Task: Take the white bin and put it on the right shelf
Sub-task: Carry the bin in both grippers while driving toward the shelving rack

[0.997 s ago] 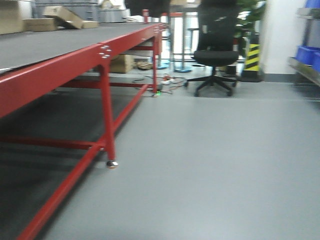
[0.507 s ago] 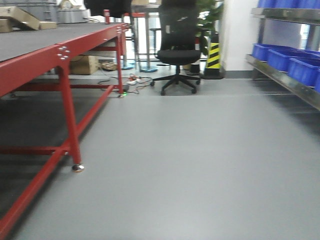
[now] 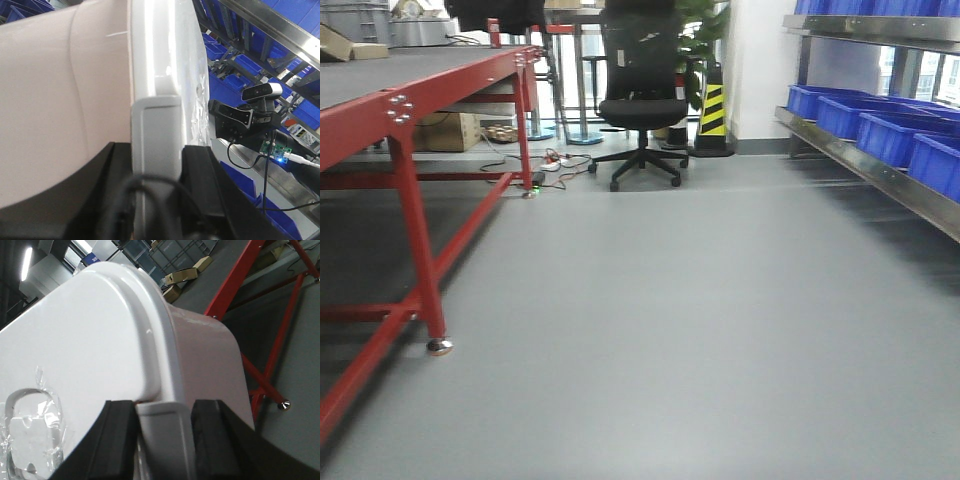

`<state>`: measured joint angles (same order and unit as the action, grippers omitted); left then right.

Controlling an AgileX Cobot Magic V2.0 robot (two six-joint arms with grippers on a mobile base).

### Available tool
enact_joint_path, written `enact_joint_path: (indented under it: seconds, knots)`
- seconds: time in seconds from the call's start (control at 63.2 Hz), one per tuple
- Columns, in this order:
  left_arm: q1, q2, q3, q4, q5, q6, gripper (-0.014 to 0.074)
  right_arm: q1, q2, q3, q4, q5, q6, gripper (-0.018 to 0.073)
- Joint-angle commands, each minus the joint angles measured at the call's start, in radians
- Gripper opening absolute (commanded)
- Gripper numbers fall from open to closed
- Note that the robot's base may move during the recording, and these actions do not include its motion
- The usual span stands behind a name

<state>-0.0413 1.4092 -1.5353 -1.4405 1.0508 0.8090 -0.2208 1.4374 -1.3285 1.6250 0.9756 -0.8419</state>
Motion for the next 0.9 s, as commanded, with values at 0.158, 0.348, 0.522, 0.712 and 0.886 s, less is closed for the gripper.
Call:
enact_joint_path:
  seconds: [0.158, 0.348, 0.522, 0.712, 0.886]
  knots:
    - [-0.053, -0.038, -0.035, -0.148, 0.254, 0.011, -0.0126, 0.044, -0.051, -0.031, 0.098, 0.205, -0.008, 0.0062]
    - [-0.053, -0.038, -0.035, -0.148, 0.254, 0.011, -0.0126, 0.044, -0.051, -0.031, 0.098, 0.205, -0.008, 0.0062]
    - [-0.053, -0.038, -0.035, -0.148, 0.254, 0.011, -0.0126, 0.044, -0.051, -0.031, 0.098, 0.205, -0.008, 0.0062]
    - [-0.053, -0.038, -0.035, -0.148, 0.254, 0.011, -0.0126, 0.044, -0.051, -0.031, 0.098, 0.205, -0.008, 0.0062]
    - [-0.053, -0.038, -0.035, -0.148, 0.254, 0.011, -0.0126, 0.044, -0.051, -0.031, 0.098, 0.205, -0.008, 0.0062]
